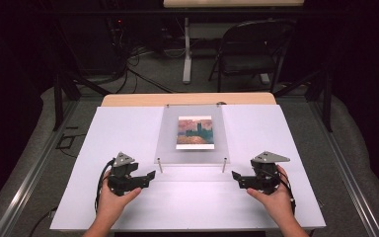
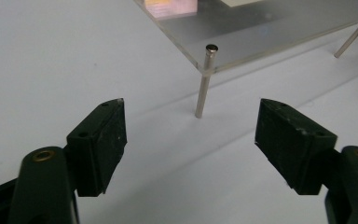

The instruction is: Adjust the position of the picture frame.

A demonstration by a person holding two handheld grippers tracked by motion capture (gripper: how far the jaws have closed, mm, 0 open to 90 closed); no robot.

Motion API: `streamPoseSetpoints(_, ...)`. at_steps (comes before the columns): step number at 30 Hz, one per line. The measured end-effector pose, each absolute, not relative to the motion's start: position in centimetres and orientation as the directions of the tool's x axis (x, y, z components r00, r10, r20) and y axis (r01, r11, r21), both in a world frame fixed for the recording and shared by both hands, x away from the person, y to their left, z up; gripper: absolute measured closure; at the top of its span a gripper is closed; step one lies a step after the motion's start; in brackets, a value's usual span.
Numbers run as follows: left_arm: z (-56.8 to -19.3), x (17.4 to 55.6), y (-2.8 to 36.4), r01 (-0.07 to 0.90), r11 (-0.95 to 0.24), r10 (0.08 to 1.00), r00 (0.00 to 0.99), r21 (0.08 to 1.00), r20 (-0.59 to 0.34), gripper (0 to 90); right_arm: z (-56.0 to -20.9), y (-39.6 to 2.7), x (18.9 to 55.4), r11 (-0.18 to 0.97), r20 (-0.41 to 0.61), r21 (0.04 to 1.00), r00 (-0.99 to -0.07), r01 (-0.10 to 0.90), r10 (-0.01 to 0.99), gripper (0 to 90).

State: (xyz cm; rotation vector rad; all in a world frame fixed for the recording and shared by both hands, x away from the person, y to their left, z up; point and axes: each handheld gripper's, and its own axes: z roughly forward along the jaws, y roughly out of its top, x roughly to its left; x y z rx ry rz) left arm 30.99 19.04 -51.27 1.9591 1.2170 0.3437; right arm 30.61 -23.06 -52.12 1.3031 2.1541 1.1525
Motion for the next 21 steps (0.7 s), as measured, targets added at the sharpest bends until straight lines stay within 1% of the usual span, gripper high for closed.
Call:
streamPoseSetpoints(4, -50.3, 31.6, 18.8, 0.623, -0.242, 0.846, 0.511, 0.744, -0.153, 28.9, -51.5, -23.2, 31.2, 0.258, 0.079, 0.790, -0.509, 0.556, 0.857, 24.2)
streamPoseSetpoints(11, -48.7, 32.8, 18.6, 0.607, -0.257, 0.851, 0.510, 0.752, -0.121, 33.9, -49.2, -23.5, 32.5, 0.279, 0.045, 0.799, -0.516, 0.533, 0.856, 33.4)
streamPoseSetpoints(14, -48.2, 33.8, 18.5, 0.610, -0.245, 0.862, 0.492, 0.754, -0.118, 35.3, -48.5, -23.7, 33.3, 0.277, 0.038, 0.800, -0.506, 0.532, 0.862, 37.2)
streamPoseSetpoints(17, -48.0, 35.3, 18.4, 0.621, -0.219, 0.877, 0.463, 0.753, -0.127, 35.3, -48.2, -23.9, 34.6, 0.244, 0.069, 0.797, -0.485, 0.552, 0.872, 41.5)
streamPoseSetpoints(18, -48.0, 35.7, 18.4, 0.625, -0.211, 0.881, 0.455, 0.752, -0.132, 35.3, -48.1, -23.9, 35.1, 0.240, 0.065, 0.799, -0.476, 0.552, 0.877, 42.5)
streamPoseSetpoints(21, -47.8, 37.3, 18.3, 0.639, -0.179, 0.898, 0.416, 0.748, -0.140, 35.0, -48.0, -23.6, 36.4, 0.233, 0.051, 0.793, -0.442, 0.563, 0.896, 43.3)
